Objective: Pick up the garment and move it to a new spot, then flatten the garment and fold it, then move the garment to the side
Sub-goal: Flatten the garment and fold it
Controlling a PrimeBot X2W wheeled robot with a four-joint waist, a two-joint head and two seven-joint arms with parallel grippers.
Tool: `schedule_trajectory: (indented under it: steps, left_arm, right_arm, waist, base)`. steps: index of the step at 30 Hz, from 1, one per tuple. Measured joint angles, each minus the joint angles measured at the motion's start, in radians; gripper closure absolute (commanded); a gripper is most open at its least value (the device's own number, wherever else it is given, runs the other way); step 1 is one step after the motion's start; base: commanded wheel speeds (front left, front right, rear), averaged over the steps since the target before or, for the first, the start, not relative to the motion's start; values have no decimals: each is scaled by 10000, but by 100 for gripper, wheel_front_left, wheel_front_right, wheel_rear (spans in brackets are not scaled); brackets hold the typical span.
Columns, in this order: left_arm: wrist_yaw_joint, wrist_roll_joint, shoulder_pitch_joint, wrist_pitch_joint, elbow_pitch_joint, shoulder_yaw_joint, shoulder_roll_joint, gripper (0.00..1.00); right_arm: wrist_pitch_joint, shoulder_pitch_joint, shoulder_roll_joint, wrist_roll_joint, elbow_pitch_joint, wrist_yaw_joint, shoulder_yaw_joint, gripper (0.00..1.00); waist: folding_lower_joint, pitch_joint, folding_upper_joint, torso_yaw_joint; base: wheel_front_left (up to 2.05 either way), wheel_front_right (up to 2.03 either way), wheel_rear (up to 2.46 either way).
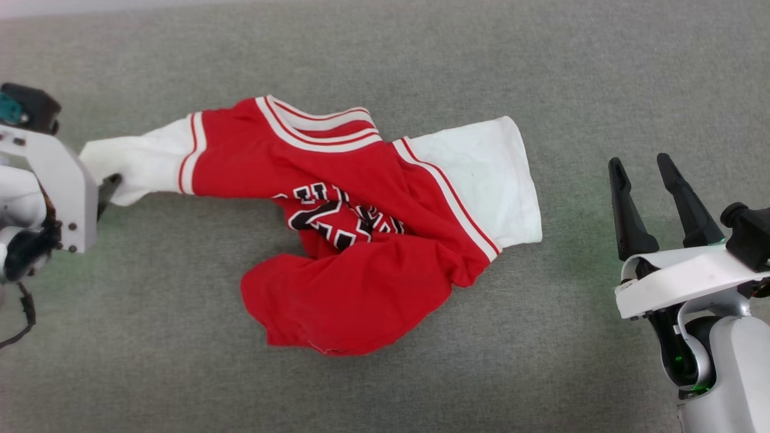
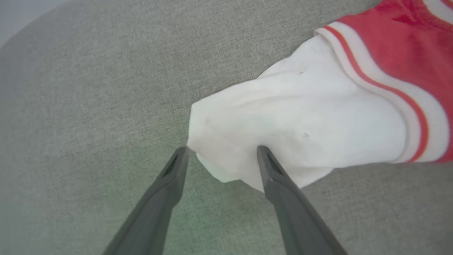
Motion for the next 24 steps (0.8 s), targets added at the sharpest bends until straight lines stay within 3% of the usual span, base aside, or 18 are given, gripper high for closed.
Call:
schedule_trajectory:
  steps: [4, 6, 7, 8, 9, 10, 24]
  left_arm:
    - [4, -385, 145, 140, 639, 134, -209, 0]
    - [19, -543, 137, 326, 838, 194, -303, 11]
    - [19, -543, 137, 326, 838, 194, -303, 38]
    - [59, -623, 125, 405, 965, 230, -412, 55]
    - [59, -717, 121, 441, 1035, 274, -466, 62]
    - [59, -800, 121, 514, 1112, 290, -516, 100]
    - [140, -1005, 141, 571, 1202, 341, -940, 100]
  right_arm:
    - [35, 12, -54, -40, -100, 0, -38, 0]
    - [98, 20, -82, -65, -161, 0, -38, 0]
    - [98, 20, -82, -65, -161, 0, -38, 0]
    - [182, 24, -96, -151, -240, 0, -40, 0]
    - [209, 24, -113, -188, -274, 0, -33, 0]
    - [221, 24, -127, -209, -293, 0, -33, 0]
    - [1415, -547, -491, 148, -424, 0, 650, 0]
  waist:
    - [0, 176, 0, -146]
    - [0, 197, 0, -155]
    - [0, 197, 0, -155]
    - [0, 199, 0, -143]
    - [1, 201, 0, -129]
    - [0, 203, 0, -115]
    - [0, 230, 0, 287]
  base:
    - [0, 0, 0]
    - [0, 0, 0]
    - [0, 0, 0]
    - [0, 0, 0]
    - [0, 0, 0]
    - [0, 0, 0]
    - [0, 0, 0]
